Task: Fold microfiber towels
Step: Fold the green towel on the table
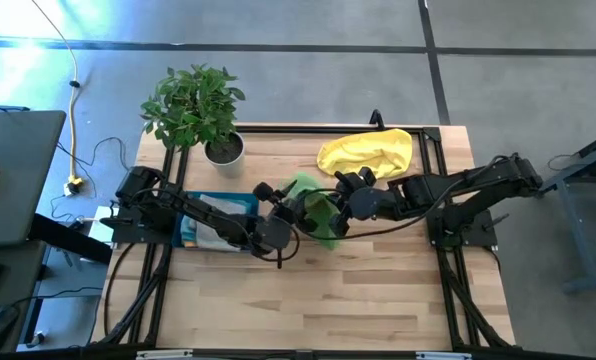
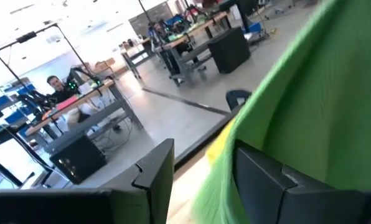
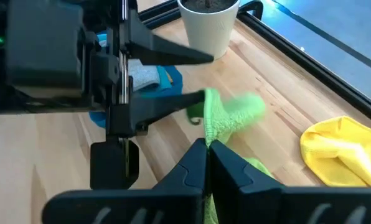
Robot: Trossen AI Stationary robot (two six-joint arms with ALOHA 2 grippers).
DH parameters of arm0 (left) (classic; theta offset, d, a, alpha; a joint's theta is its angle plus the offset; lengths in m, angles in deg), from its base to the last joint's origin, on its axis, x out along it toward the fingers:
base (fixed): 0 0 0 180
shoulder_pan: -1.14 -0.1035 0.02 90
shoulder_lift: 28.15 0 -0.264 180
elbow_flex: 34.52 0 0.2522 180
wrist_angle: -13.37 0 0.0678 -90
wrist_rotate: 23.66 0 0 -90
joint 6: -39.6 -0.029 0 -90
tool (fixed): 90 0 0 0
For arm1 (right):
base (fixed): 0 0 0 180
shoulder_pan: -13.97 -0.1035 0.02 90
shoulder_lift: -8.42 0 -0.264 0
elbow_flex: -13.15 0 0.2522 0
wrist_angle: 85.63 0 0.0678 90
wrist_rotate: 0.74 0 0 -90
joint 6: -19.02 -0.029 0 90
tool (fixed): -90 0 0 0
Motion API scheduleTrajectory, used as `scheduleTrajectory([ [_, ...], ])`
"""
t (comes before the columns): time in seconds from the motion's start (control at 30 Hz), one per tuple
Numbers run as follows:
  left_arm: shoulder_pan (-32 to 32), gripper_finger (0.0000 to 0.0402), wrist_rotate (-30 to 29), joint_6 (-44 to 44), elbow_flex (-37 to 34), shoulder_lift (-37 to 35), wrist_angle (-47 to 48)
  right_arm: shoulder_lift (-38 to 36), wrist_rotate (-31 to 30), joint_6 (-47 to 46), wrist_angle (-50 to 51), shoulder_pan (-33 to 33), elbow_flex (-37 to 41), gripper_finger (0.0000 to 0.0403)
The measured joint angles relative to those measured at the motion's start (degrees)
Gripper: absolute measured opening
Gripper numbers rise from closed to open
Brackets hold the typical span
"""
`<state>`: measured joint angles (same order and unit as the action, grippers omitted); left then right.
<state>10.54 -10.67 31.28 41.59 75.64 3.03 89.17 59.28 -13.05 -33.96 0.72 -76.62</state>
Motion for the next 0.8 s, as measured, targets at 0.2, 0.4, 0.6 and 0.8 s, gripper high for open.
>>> scheduleTrajectory([
  [0.2, -0.04, 0.0147, 2.01, 13.36, 0.00, 0.00, 12.83, 0.00, 0.97, 0.02, -0.02, -0.02, 0.00, 0.0000],
  [0.4, -1.44, 0.0138, 13.98, 18.66, 0.00, 0.00, 15.98, 0.00, 1.13, 0.28, -0.02, -0.02, 0.00, 0.0000],
  [0.6, -3.75, 0.0114, 21.85, 18.66, 0.00, -0.02, 15.98, 0.00, 1.13, 0.66, -0.02, -0.02, 0.00, 0.0000],
  [0.8, -5.35, 0.0093, 20.71, 18.89, 0.00, -0.02, 16.23, 0.00, 1.61, 1.15, -0.02, -0.02, 0.00, 0.0000],
])
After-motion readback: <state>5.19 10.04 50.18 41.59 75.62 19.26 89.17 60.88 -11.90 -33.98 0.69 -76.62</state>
